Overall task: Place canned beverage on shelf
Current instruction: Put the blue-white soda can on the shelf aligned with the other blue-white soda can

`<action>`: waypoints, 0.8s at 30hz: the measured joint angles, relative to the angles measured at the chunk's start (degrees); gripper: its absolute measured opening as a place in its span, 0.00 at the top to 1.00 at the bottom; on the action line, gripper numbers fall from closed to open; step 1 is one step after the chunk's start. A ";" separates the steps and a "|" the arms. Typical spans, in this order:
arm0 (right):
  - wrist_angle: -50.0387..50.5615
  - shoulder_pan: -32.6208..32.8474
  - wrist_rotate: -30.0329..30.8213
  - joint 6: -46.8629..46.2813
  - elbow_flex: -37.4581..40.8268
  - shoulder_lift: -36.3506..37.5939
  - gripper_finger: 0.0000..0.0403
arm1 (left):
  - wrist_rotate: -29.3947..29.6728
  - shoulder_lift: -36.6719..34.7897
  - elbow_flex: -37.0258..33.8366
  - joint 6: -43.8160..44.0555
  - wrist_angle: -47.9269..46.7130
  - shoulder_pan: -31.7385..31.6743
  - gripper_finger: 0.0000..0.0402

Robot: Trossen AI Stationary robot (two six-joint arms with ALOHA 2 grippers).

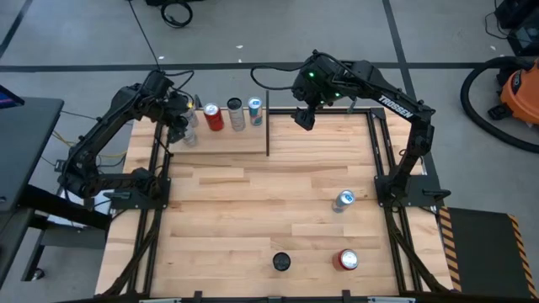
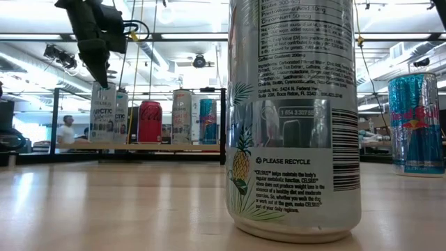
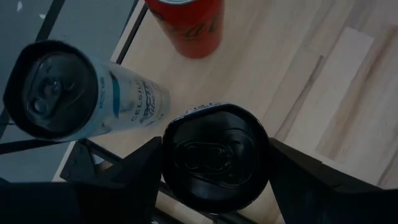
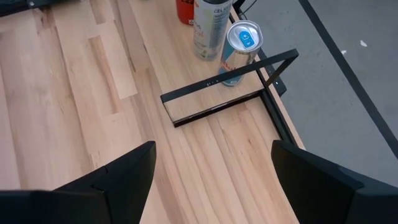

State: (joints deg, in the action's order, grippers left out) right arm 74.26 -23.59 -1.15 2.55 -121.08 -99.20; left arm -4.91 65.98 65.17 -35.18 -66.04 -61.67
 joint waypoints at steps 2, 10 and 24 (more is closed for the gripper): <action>0.06 0.00 0.00 0.00 0.00 0.00 0.19 | 0.02 0.00 0.00 0.06 -0.08 -0.02 0.35; 0.10 0.00 -0.01 0.00 0.00 0.00 0.19 | 0.22 -0.02 -0.02 1.00 -1.03 0.00 0.34; 0.10 0.00 0.00 -0.86 0.00 0.00 0.19 | 0.66 -0.02 -0.02 3.04 -1.64 0.00 0.30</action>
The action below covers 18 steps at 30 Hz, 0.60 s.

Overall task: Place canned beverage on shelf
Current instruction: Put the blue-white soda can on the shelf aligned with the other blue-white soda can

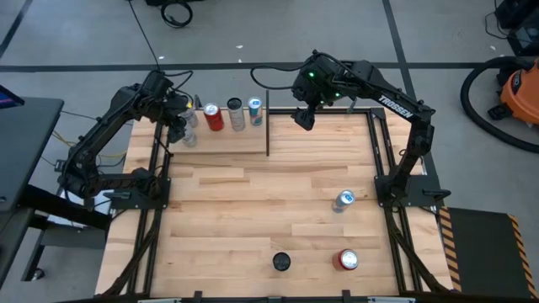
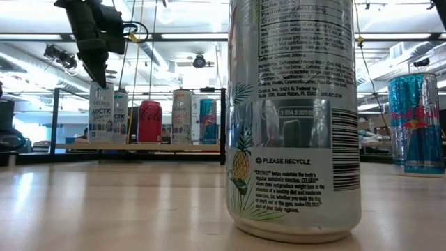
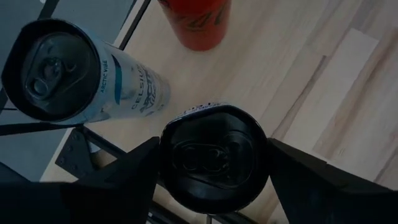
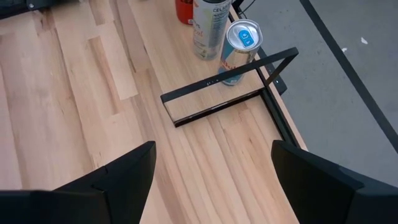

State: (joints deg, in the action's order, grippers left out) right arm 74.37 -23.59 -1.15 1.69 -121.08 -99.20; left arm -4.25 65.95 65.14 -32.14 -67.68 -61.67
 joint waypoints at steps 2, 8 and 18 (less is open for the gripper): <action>-0.01 0.00 -0.01 -0.02 0.00 0.00 0.19 | 0.17 0.03 -0.05 0.00 -0.28 0.00 0.27; -0.02 0.00 0.00 -0.65 0.00 0.00 0.19 | -0.56 0.11 -0.22 -0.04 -0.82 0.22 0.22; 0.00 0.00 0.00 -0.67 0.00 0.00 0.19 | 0.03 0.02 4.87 0.35 -0.02 0.86 0.22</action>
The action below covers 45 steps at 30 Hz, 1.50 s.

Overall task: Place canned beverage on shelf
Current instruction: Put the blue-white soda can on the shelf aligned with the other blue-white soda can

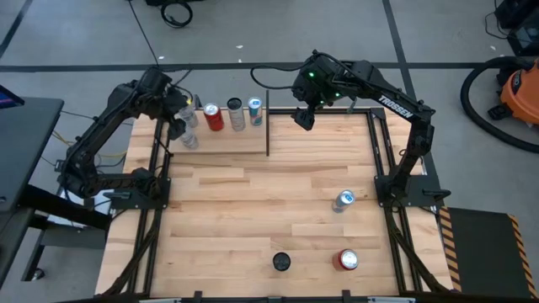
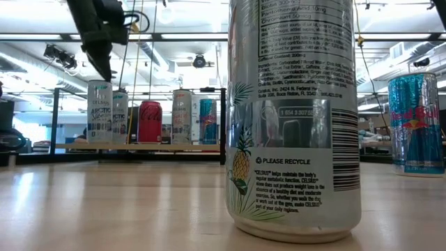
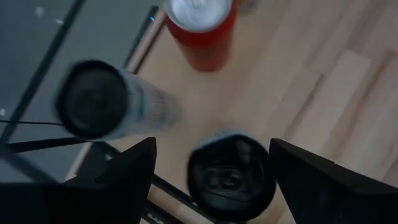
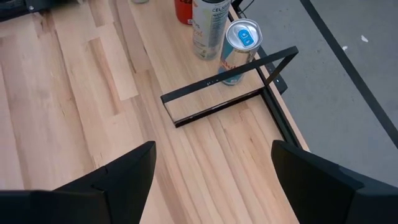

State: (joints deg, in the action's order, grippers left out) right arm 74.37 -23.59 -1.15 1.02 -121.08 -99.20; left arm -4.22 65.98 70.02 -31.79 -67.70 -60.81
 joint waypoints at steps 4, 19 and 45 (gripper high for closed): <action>-0.02 0.00 0.00 0.00 0.00 0.00 0.19 | -0.01 -0.01 4.31 3.72 -0.79 -0.07 0.22; 1.76 0.00 0.00 0.09 0.00 0.00 0.19 | -2.49 -1.58 11.08 34.65 -14.67 7.47 0.22; 0.76 0.22 0.00 0.15 5.12 -0.11 0.19 | 4.40 -12.88 -8.90 52.28 -3.83 31.45 0.22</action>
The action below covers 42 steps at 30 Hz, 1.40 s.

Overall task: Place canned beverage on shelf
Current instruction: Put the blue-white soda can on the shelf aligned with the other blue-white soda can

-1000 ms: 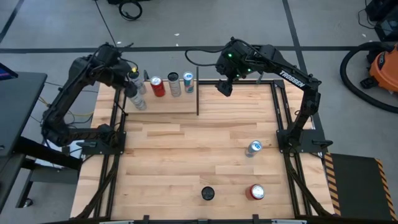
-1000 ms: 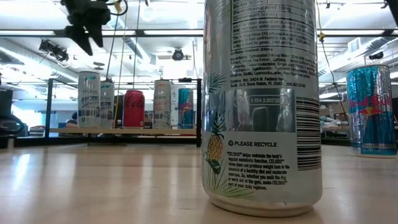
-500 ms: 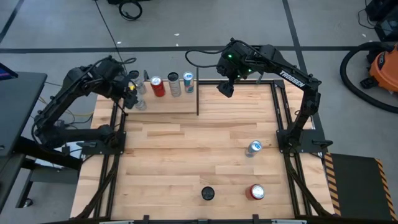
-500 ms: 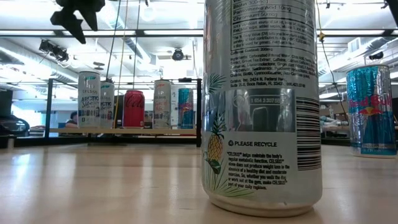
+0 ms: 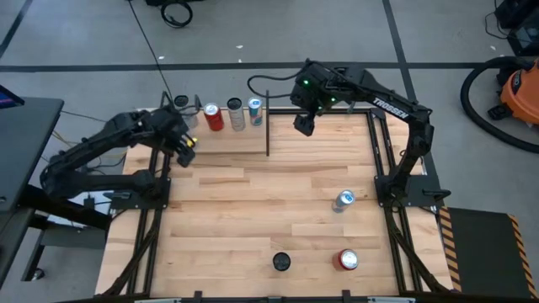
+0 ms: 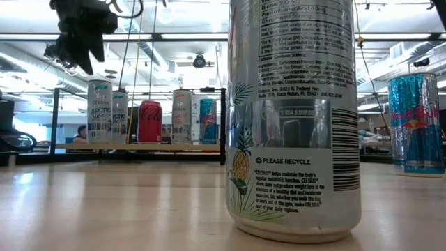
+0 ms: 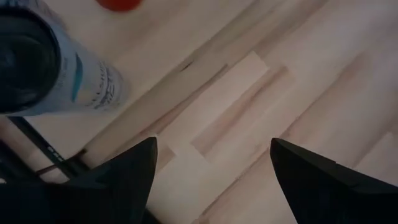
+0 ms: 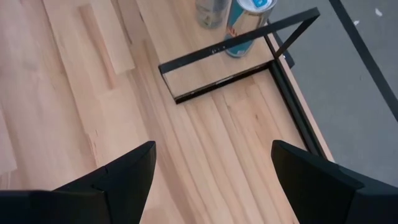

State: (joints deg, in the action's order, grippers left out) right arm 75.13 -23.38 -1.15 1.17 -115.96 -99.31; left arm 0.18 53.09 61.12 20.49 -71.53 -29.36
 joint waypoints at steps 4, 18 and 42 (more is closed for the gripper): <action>-0.17 0.00 0.01 0.40 0.54 0.00 0.19 | 0.07 -0.36 -3.93 -0.12 2.40 0.16 0.22; -0.52 0.00 0.00 0.07 0.61 0.04 0.19 | 11.22 -0.38 -9.65 -1.64 6.67 0.15 0.22; -0.49 0.00 0.00 0.05 0.61 0.09 0.19 | 15.66 -0.34 -9.99 -5.42 8.09 -5.74 0.22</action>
State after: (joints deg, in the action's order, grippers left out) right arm 74.64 -23.38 -1.15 1.21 -115.35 -99.22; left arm 15.84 52.75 51.13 15.08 -63.44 -35.10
